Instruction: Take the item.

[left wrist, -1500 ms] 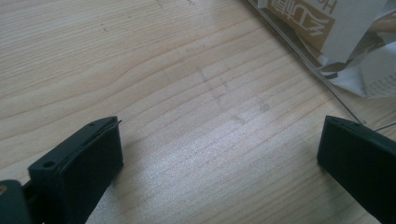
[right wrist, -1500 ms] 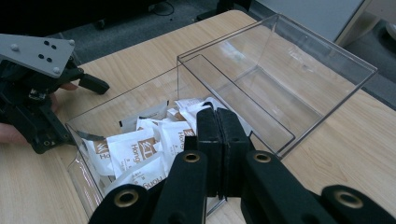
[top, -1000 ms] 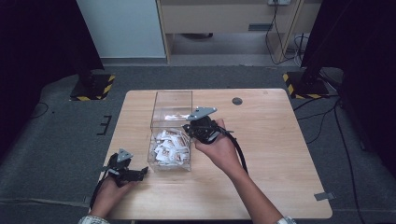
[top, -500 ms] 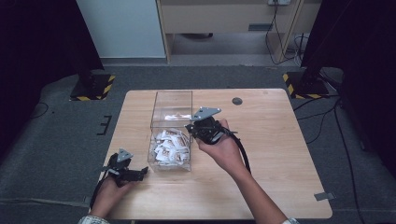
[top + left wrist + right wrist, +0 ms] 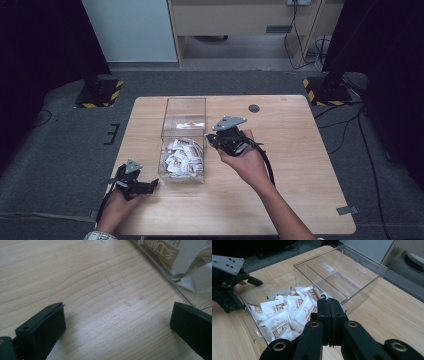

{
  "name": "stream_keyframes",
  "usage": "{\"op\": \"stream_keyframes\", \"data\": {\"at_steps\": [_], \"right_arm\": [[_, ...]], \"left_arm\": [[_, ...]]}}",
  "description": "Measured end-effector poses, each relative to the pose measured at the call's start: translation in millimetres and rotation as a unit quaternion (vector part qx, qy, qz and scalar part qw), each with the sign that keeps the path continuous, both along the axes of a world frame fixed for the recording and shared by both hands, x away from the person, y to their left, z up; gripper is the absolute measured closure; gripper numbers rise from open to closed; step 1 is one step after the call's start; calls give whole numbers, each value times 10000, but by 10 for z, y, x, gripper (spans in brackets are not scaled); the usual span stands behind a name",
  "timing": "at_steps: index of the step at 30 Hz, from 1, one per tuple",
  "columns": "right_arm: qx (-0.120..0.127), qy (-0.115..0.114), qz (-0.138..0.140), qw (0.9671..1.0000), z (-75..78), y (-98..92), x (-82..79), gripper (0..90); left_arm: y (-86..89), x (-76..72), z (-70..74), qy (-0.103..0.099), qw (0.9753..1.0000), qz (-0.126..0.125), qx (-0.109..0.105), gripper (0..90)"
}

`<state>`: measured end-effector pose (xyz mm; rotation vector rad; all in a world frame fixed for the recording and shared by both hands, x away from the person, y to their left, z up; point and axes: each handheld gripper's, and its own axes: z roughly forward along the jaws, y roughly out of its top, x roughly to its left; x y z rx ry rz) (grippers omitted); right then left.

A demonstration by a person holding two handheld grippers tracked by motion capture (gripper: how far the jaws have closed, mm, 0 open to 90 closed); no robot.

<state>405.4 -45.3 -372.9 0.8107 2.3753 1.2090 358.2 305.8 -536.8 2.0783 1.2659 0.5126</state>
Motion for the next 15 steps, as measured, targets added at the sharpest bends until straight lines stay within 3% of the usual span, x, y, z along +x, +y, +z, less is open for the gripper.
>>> {"op": "stream_keyframes", "data": {"at_steps": [15], "right_arm": [[-59, 76, -234, 9997, -88, -203, 77, 890]], "left_arm": [[0, 0, 0, 0, 10000, 0, 1, 0]]}}
